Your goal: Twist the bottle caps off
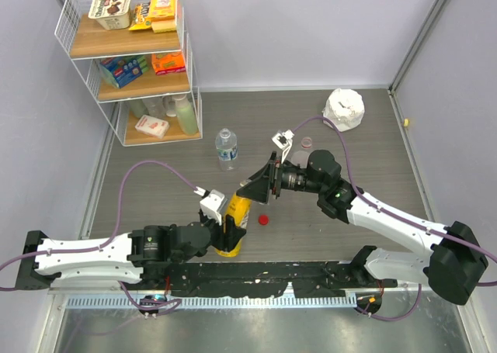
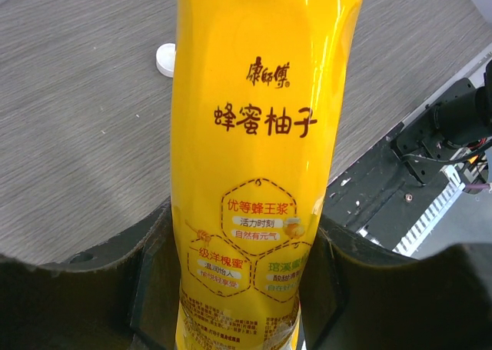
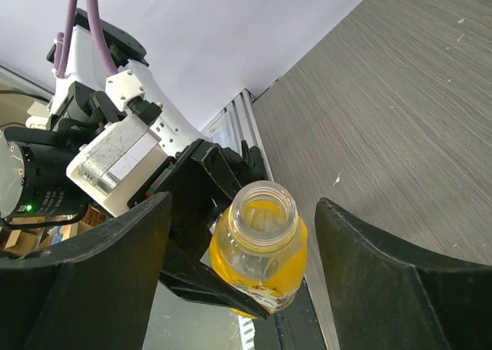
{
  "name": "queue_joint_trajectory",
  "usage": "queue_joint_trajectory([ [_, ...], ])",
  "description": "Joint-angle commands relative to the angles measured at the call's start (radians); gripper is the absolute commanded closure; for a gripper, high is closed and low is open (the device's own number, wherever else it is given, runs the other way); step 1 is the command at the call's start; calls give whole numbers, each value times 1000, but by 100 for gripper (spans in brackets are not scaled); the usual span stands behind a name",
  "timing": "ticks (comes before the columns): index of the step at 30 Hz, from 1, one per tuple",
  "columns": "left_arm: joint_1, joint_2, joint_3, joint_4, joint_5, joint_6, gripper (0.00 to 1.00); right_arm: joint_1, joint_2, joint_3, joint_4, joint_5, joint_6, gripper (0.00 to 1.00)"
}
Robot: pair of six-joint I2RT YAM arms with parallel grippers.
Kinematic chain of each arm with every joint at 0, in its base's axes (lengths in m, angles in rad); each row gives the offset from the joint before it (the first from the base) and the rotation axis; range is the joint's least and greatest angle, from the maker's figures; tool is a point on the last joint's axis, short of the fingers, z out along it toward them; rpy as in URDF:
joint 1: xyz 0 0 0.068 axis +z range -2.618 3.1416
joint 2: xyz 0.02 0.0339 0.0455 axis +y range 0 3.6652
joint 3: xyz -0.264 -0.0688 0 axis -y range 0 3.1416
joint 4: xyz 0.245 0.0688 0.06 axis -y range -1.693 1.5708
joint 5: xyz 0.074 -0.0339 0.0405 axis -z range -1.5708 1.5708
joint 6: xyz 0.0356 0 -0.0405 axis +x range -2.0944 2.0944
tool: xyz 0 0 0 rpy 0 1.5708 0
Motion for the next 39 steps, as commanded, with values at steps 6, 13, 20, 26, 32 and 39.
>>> queue_joint_trajectory([
  [6,-1,-6,36,20,-24,1,100,12,-13,24,68,25,-9,50],
  [13,-1,-3,30,34,-17,1,100,13,4,27,82,5,10,99],
  [20,-1,0,33,19,-43,-25,0,12,-24,21,45,33,-26,98],
  [26,-2,-3,36,11,-37,-28,0,12,-26,45,-33,64,-84,98],
  [32,-1,-6,42,-11,-49,-30,0,12,-36,85,-155,136,-185,98],
  [39,-2,0,48,-41,-78,-48,0,13,-44,150,-281,266,-286,98],
])
